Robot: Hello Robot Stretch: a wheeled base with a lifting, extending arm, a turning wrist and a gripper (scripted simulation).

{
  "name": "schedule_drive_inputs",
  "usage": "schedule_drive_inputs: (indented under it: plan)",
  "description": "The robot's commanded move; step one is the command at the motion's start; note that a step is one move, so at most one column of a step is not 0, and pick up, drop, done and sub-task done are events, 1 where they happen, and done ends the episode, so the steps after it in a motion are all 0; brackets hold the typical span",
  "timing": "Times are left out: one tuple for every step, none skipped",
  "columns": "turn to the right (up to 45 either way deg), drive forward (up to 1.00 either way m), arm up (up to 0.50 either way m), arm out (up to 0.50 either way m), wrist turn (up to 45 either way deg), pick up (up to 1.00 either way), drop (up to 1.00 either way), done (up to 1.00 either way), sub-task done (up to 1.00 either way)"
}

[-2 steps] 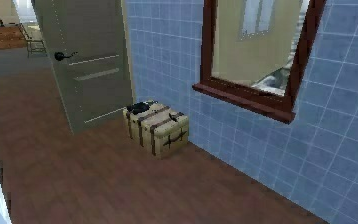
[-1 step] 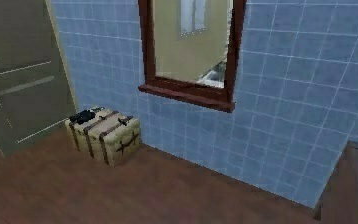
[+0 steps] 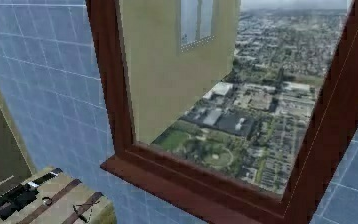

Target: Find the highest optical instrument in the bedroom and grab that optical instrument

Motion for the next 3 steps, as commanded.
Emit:
schedule_drive_inputs:
  plan:
    - [-3.0, 0.00, 0.00, 0.00, 0.0, 0.00, 0.00, 0.00, 0.00]
    - [0.0, 0.05, 0.00, 0.00, 0.0, 0.00, 0.00, 0.00, 0.00]
    - [-45.0, 0.00, 0.00, 0.00, 0.0, 0.00, 0.00, 0.00, 0.00]
